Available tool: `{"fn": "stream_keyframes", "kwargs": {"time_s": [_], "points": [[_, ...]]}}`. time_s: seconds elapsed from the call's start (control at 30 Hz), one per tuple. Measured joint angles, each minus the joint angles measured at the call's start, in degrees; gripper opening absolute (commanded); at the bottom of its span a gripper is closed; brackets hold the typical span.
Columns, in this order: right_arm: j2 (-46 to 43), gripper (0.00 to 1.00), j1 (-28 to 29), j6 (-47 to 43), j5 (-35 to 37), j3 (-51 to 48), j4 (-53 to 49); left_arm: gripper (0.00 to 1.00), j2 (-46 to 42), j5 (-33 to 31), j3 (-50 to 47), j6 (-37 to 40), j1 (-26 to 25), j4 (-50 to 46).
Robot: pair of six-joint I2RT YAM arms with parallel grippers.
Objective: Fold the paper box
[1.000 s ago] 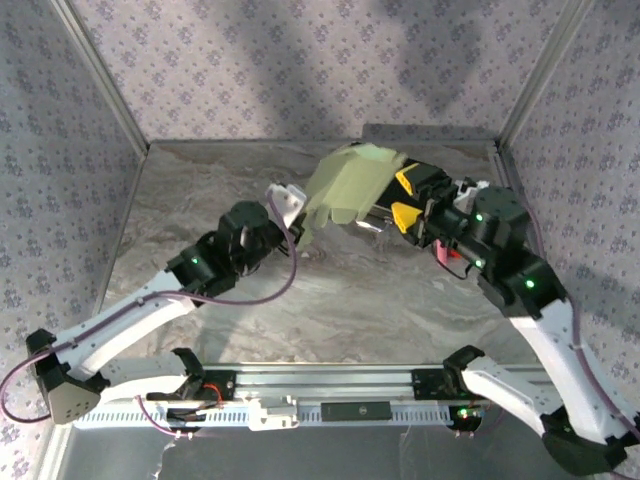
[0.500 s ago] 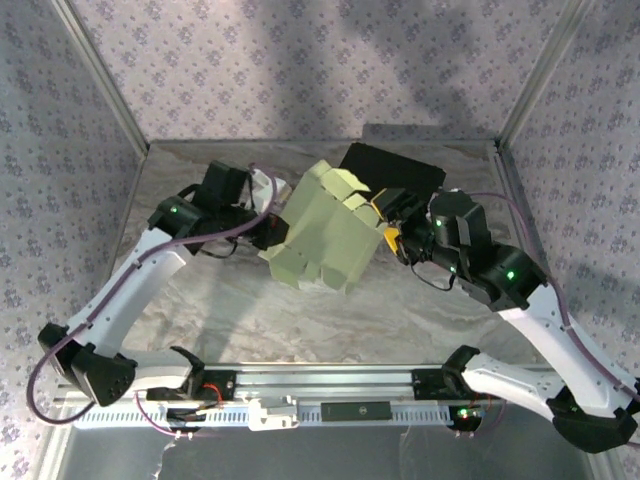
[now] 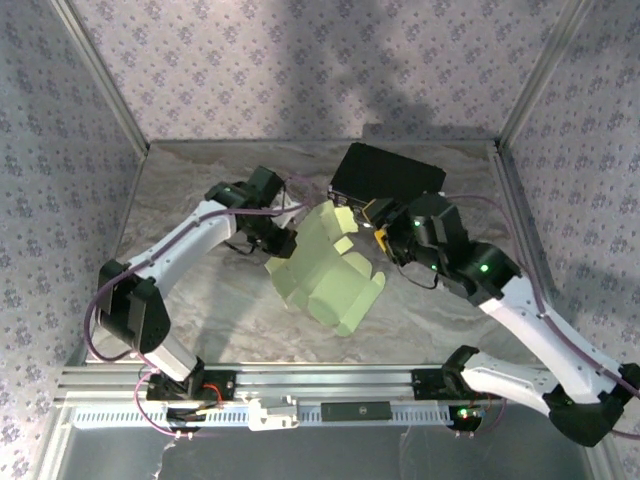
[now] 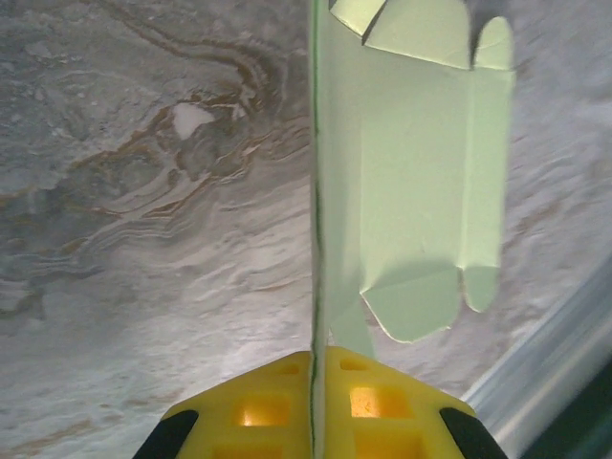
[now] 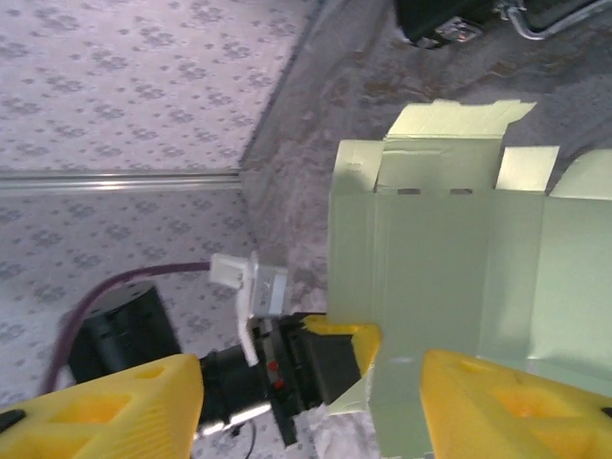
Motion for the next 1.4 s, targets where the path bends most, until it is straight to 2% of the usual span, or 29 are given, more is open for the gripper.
{"fn": "stream_keyframes", "kwargs": {"time_s": [0.1,0.23,0.33,0.47,0.57,0.93,1.2,1.3,1.4], "points": [[1.9,0.55,0.2,1.2,-0.7,-5.2,4.3,0.0,-0.5,-6.3,-0.2,2.6,-3.4,1.4],[4.6,0.43,0.3,3.3,-2.0,-11.4,11.7,0.0,-2.2,-13.0,-3.0,6.3,-6.4,5.7],[7.5,0.45,0.2,4.5,-3.7,-13.8,17.0,0.0,-2.9,-15.9,-4.9,8.7,-7.3,8.2],[12.3,0.55,-0.5,6.1,-6.6,-13.9,23.5,0.0,-2.9,-18.8,-6.7,11.2,-7.9,11.1],[15.4,0.56,-1.2,6.8,-8.5,-13.8,26.6,0.0,-2.9,-20.3,-7.6,12.3,-8.7,12.8],[22.5,0.53,-3.4,9.0,-11.5,-10.0,29.9,0.0,-3.0,-22.4,-8.7,14.0,-11.3,16.3],[26.4,0.38,-4.6,9.6,-14.5,-7.6,30.4,0.01,-3.1,-22.4,-9.8,14.7,-11.8,17.7],[28.1,0.35,-4.6,10.0,-15.8,-7.5,30.7,0.01,-3.2,-22.7,-9.8,14.7,-11.9,17.8],[28.7,0.28,-4.6,10.0,-16.2,-7.5,30.7,0.01,-3.2,-23.1,-9.8,14.9,-11.9,17.8]]}}
